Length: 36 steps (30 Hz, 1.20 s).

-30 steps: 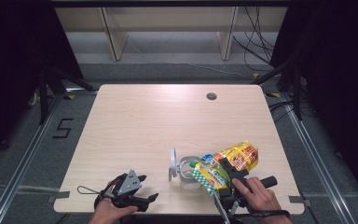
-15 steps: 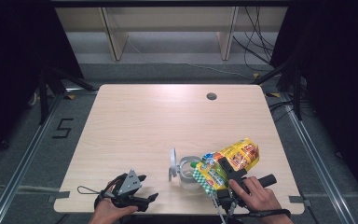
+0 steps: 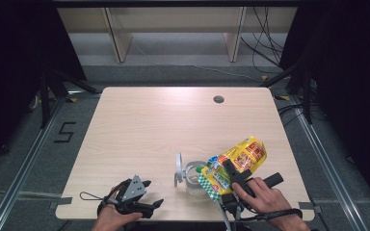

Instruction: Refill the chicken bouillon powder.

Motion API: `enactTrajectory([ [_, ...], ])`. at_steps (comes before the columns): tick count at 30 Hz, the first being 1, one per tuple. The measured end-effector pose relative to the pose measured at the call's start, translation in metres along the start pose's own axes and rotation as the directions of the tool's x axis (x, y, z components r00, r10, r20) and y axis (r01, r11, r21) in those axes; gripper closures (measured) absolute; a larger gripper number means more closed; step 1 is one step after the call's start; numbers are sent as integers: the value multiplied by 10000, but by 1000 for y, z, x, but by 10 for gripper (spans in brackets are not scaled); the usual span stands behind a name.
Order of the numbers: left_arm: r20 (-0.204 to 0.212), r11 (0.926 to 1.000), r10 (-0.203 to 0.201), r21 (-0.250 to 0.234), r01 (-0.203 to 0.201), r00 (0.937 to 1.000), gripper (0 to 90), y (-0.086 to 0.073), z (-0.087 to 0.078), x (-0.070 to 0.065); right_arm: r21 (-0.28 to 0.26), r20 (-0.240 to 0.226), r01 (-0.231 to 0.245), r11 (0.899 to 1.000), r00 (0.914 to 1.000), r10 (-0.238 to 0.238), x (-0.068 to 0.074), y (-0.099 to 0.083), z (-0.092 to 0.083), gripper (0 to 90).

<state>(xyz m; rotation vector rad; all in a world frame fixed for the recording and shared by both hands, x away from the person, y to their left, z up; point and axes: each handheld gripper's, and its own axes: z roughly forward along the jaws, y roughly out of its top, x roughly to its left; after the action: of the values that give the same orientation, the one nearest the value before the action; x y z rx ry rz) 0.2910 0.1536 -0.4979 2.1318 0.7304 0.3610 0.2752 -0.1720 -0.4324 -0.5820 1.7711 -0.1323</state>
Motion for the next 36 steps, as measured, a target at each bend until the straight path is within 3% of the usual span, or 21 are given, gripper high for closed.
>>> enactTrajectory([
  [1, -10, 10000, -19, -21, 19, 10000, 243, 0, 0, 0, -157, 92, 423, 9990, 9991, -421, -3, 0, 1, 674],
  [3, 5, 10000, -5, -27, 5, 10000, 243, 0, 0, 0, 86, -91, 33, 10000, 10000, -32, 0, -1, -1, 674],
  [5, 2, 10000, -12, -20, 12, 10000, 243, 0, 0, 0, 127, -79, 509, 9986, 9987, -508, -2, -2, -1, 674],
  [9, -47, 9999, 154, -35, -154, 9999, 243, 0, 1, 1, 169, -175, 638, 9978, 9978, -635, -1, -2, -2, 675],
  [10, -14, 10000, -25, -32, 25, 10000, 243, 0, 0, 0, 166, -150, 629, 9979, 9979, -627, -1, -2, -2, 675],
  [13, -3, 10000, 5, 3, -5, 10000, 243, 0, 0, 0, 166, -85, 559, 9983, 9984, -558, -1, -3, -2, 675],
  [17, -2, 10000, -20, -39, 20, 10000, 242, 0, 0, 0, 169, -109, 750, 9970, 9971, -748, -2, -3, -2, 675],
  [18, -7, 10000, -5, -22, 5, 10000, 243, 0, 0, 0, 72, -21, 1147, 9934, 9934, -1147, -4, -4, -1, 675],
  [19, -17, 10000, -14, -27, 14, 10000, 243, 0, 0, 0, 81, -7, 1201, 9927, 9928, -1201, -4, -4, -1, 675],
  [31, -8, 10000, -12, -34, 12, 10000, 242, 0, 1, 0, 65, 12, 1520, 9884, 9884, -1520, -3, -2, -1, 675],
  [32, -26, 10000, 5, -37, -5, 10000, 242, 0, 1, 0, 49, -198, 1615, 9869, 9867, -1614, -4, -2, -1, 675],
  [33, -26, 10000, -7, -43, 7, 10000, 243, 0, 1, 0, 66, 4, 1719, 9851, 9851, -1719, -3, -2, -1, 676],
  [34, -18, 10000, 28, -25, -28, 10000, 243, 0, 0, 0, 41, -183, 1702, 9854, 9853, -1701, -4, -1, -1, 675],
  [36, -12, 10000, 37, -29, -37, 10000, 243, 0, 0, 0, 17, 7, 1719, 9851, 9851, -1719, -5, -1, -2, 676],
])
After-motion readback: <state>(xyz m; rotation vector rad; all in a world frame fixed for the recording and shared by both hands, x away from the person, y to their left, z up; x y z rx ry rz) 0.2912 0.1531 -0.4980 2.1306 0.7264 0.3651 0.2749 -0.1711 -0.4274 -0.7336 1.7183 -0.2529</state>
